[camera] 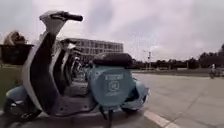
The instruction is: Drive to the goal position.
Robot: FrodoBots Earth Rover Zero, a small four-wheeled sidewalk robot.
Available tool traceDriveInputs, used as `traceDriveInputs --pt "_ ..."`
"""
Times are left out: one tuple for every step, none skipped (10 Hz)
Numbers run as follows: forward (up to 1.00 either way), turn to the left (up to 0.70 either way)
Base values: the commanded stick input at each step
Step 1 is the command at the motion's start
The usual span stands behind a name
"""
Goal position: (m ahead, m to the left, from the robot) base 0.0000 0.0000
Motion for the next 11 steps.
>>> traceDriveInputs --pt "0.0 -0.5" --pt "0.0 -0.5" --pt "0.0 -0.5" --pt "0.0 -0.5" --pt "0.0 -0.5" --pt "0.0 -0.5" --pt "0.0 -0.5" --pt "0.0 -0.5" --pt "0.0 -0.5" --pt "0.0 -0.5" --pt "0.0 -0.5"
